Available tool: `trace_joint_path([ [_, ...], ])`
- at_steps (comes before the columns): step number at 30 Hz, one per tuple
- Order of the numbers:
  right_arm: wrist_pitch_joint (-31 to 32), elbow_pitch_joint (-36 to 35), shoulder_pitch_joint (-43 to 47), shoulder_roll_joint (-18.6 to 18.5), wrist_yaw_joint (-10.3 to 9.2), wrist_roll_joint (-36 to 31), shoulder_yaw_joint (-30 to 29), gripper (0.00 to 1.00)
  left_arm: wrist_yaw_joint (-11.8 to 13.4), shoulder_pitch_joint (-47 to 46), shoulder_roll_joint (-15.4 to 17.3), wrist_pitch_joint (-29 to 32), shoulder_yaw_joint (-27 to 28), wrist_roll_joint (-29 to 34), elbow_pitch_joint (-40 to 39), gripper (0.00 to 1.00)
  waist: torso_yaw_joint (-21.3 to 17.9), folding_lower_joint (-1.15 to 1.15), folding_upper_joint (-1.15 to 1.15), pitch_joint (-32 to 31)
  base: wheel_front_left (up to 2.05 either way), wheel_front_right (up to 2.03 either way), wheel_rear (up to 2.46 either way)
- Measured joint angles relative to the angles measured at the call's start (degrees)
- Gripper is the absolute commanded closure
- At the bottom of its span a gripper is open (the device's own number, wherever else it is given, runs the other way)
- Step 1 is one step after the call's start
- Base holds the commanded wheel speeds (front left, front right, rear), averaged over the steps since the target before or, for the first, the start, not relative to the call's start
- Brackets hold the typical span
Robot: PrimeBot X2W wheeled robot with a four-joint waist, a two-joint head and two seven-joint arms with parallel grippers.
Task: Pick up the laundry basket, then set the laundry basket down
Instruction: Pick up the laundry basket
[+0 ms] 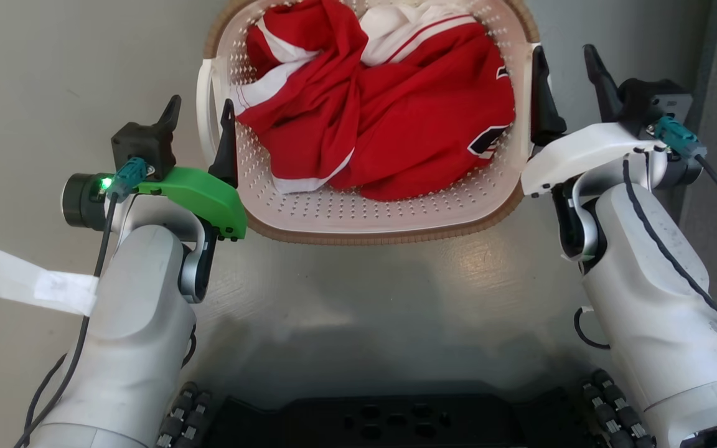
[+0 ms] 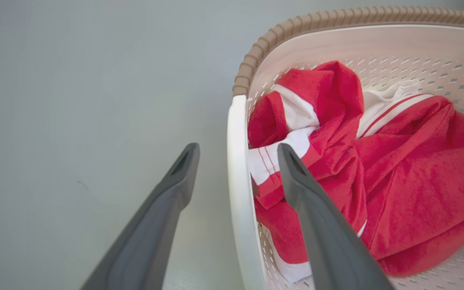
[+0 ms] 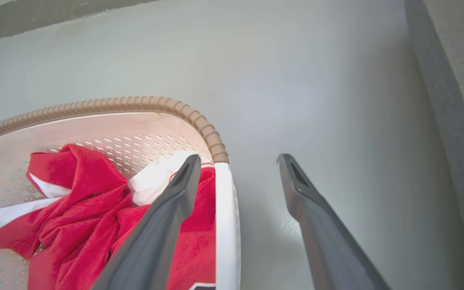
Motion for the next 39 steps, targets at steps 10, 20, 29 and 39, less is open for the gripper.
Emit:
trace_joint_path([
  [10, 0.0, 4.13, -0.29, -0.01, 0.18, 1.03, 1.43, 0.0, -0.49, -1.31, -0.07, -0.02, -2.34, -1.53, 4.57, 0.0, 0.22, 0.0, 0.0, 1.28, 0.0, 0.0, 0.0],
  [20, 0.0, 9.78, -3.23, -0.1, 0.13, 2.15, 3.35, 0.0, -1.04, -4.19, -0.1, -0.19, -4.8, -4.07, 8.72, 0.0, -0.07, 0.0, 0.0, 2.83, 0.0, 0.0, 0.0],
  [29, 0.0, 12.04, -5.5, -0.13, 0.12, 4.1, 5.43, 0.54, -1.04, -6.71, -0.12, -0.19, -6.19, -5.15, 11.57, 0.62, -0.09, 0.0, 0.0, 3.12, 0.0, 0.0, 0.0],
  [39, -0.26, 15.25, -6.56, 0.51, 0.52, 6.01, 7.21, 1.0, -1.24, -7.74, -0.77, -0.45, -7.89, -7.9, 14.15, 1.0, -0.29, 0.0, 0.0, 2.34, 0.0, 0.0, 0.0],
])
